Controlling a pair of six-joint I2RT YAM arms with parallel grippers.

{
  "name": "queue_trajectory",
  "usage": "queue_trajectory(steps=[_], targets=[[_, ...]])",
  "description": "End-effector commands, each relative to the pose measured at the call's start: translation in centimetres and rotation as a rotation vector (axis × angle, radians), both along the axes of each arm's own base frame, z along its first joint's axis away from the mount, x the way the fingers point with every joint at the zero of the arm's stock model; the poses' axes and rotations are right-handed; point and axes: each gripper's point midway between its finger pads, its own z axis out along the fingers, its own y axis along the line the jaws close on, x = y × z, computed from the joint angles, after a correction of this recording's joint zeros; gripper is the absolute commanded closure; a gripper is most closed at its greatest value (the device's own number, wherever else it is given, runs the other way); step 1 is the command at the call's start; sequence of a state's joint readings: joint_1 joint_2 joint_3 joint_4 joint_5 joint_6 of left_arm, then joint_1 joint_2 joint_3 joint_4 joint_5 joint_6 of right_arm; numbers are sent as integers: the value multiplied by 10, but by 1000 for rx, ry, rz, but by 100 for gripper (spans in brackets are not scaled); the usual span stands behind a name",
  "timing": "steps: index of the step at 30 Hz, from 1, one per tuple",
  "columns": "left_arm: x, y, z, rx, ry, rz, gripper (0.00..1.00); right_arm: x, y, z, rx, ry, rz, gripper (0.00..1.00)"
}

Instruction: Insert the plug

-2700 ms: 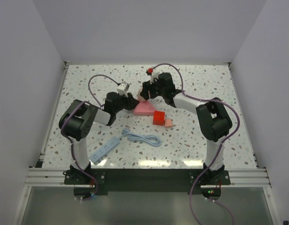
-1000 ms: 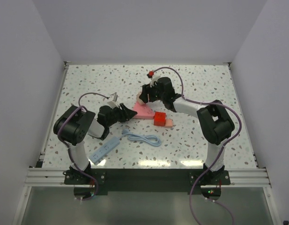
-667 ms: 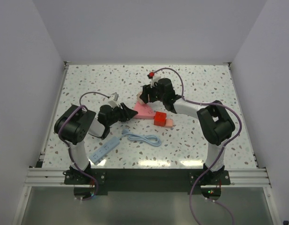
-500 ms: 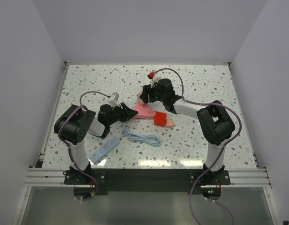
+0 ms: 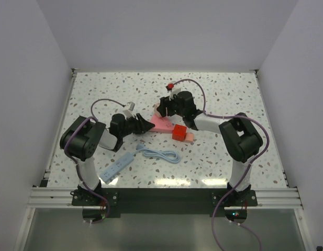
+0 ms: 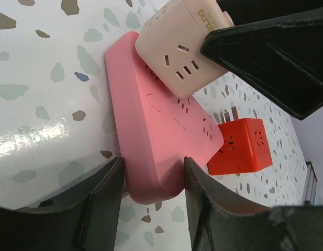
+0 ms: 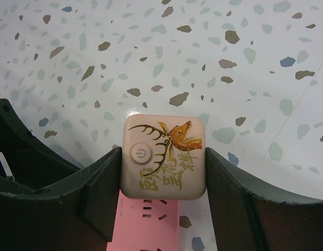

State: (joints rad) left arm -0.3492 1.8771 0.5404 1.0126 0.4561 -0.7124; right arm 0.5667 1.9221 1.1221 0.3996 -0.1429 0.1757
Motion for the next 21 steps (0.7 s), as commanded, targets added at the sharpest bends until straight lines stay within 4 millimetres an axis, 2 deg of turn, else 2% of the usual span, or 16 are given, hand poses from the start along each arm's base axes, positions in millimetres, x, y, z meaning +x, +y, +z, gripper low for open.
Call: queue_trajectory(steps=[1, 13, 21], targets=[[-32, -10, -25, 88, 28, -184, 100, -96, -27, -120, -236, 384, 55, 98], [-30, -2, -29, 106, 26, -216, 100, -129, -32, -141, -305, 415, 22, 100], [-28, -2, -29, 100, 24, -227, 100, -155, -31, -168, -345, 465, 11, 100]])
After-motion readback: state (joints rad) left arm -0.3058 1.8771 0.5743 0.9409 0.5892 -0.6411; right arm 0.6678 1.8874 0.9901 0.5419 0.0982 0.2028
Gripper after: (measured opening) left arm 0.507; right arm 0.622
